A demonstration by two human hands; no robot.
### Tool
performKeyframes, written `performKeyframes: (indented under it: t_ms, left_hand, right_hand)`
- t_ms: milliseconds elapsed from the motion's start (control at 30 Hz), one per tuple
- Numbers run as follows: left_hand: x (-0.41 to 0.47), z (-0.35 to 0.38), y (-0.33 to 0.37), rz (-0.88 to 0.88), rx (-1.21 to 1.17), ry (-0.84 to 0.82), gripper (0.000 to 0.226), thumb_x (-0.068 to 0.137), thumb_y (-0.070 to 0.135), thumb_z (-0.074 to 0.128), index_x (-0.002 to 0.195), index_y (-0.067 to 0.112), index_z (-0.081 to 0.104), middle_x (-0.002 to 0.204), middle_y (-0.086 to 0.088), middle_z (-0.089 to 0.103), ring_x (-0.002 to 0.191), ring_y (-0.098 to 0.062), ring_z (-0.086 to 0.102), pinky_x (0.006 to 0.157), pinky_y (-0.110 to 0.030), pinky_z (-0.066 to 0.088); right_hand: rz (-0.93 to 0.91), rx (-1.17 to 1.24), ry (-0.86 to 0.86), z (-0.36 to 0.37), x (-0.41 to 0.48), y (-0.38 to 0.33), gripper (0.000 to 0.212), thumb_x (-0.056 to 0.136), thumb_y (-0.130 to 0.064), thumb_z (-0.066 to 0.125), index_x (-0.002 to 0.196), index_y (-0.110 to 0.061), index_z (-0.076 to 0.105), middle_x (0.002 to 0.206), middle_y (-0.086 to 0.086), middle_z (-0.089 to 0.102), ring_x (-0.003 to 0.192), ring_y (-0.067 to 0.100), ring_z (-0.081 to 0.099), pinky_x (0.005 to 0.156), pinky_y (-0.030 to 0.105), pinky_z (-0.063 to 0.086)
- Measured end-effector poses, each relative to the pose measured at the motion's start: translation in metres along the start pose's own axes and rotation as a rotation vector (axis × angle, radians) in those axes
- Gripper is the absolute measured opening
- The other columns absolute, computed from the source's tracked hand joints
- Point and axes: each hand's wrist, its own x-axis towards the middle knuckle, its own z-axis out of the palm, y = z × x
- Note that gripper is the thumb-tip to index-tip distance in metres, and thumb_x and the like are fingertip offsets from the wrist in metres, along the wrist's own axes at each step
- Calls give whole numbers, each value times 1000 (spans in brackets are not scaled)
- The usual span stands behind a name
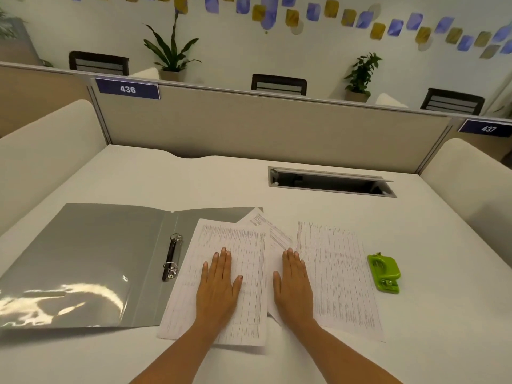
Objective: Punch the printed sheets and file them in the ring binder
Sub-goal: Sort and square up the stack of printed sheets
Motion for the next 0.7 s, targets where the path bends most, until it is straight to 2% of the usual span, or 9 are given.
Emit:
performKeyframes:
  t_ms: [100,167,233,333,400,467,567,633,700]
  left_hand:
    - [0,2,0,0,16,-8,70,98,51,9,147,7,29,154,-9,31,141,-25,30,117,-35,1]
    - [0,3,0,4,15,2,71,97,51,8,147,6,29,154,-9,31,141,-25,29,116,-36,1]
    - [-1,5,-1,10,11,19,71,97,52,7,148,7,27,155,-8,29,142,-25,27,116,-35,0]
    - [-2,6,-1,14,8,54,70,95,52,12,149,10,25,156,-6,26,144,-23,23,117,-34,-3]
    - [-2,7,-1,12,-4,61,69,94,51,18,150,10,22,157,-5,22,145,-22,19,118,-33,-5]
    - [-2,7,-1,15,-12,65,69,93,50,18,151,11,19,158,-3,19,146,-22,17,119,-34,-4]
    - [-2,7,-1,20,2,65,71,94,53,9,151,11,18,158,-3,17,146,-22,17,119,-38,3]
    - [-3,7,-1,19,8,60,71,94,53,9,151,12,18,158,-3,17,146,-21,16,119,-39,6]
    - [-2,7,-1,11,0,56,69,94,51,15,151,12,17,159,-3,18,147,-20,15,119,-41,8]
  right_hand:
    - [-9,0,-67,3,1,4,79,89,-56,-5,149,-10,17,157,4,17,146,16,13,119,27,0]
    - [-3,9,-86,2,3,4,83,86,-58,-9,149,-11,17,158,3,16,146,15,12,117,27,0]
    - [34,70,-110,-1,4,3,76,91,-57,1,149,-12,21,157,1,20,145,15,15,118,27,3]
    - [116,259,-92,-13,9,4,47,99,-34,33,141,-13,37,147,0,39,135,13,32,112,22,19]
    - [174,383,-33,-25,12,4,35,98,-22,40,131,-13,48,133,1,51,121,11,43,107,23,31]
    - [293,467,84,-39,13,8,28,97,-16,43,122,-10,56,120,4,58,110,14,50,100,30,42]
    - [493,423,237,-56,11,29,24,94,-7,47,115,-4,59,114,11,58,105,23,54,90,28,44]
    - [632,318,235,-67,7,51,30,89,-3,53,119,-1,54,120,16,52,111,28,49,90,32,43]
    - [749,129,185,-77,2,69,44,85,-12,61,125,5,48,126,22,46,115,35,43,94,40,41]
